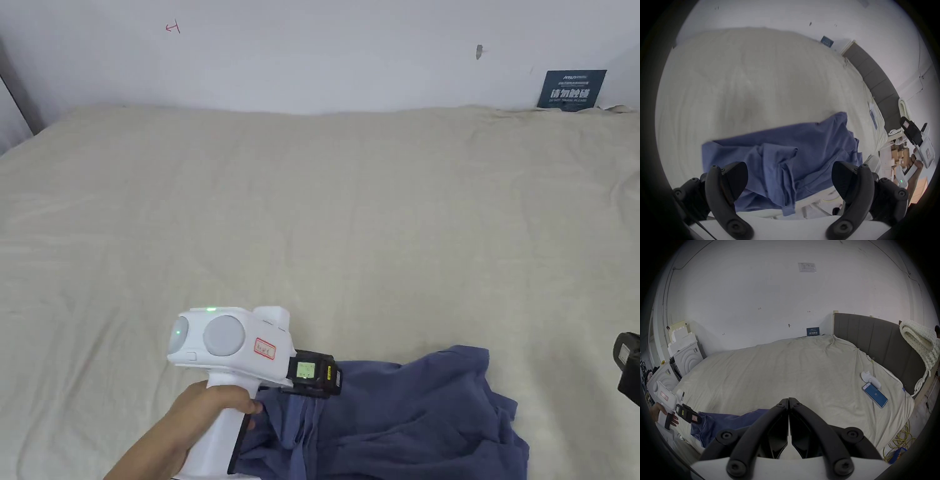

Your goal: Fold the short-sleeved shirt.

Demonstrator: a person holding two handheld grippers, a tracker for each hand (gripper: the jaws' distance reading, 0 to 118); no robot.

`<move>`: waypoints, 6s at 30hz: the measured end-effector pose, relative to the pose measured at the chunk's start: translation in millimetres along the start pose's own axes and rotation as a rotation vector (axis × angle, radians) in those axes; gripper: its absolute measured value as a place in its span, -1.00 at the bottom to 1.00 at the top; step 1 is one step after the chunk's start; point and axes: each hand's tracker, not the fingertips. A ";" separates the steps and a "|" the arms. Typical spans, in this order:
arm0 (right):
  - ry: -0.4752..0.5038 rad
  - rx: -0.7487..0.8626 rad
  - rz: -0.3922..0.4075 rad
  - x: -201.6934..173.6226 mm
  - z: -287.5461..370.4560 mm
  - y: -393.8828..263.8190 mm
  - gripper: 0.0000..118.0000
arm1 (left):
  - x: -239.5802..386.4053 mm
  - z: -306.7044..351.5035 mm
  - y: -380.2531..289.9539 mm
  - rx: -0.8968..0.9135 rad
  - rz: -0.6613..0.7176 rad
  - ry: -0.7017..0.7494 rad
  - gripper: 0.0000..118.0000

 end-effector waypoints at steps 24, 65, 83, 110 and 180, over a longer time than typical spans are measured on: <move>0.032 0.003 0.011 -11.7 3.1 0.7 -1.00 | -57.3 -7.9 -81.4 0.191 -0.001 0.241 -1.00; 0.000 0.010 -0.012 6.7 10.4 1.7 -1.00 | -29.4 22.9 -48.3 0.230 -0.001 0.014 -1.00; 0.002 -0.006 -0.010 4.3 7.7 -1.0 -1.00 | -132.4 1.5 -56.2 0.041 0.248 -0.031 0.57; 0.010 -0.010 -0.013 3.1 2.0 1.7 -1.00 | -121.5 36.6 -38.5 0.034 0.179 -0.014 -0.90; 0.005 0.010 -0.029 11.9 18.8 -3.9 -1.00 | 40.4 30.7 -19.8 0.349 -0.104 0.139 0.04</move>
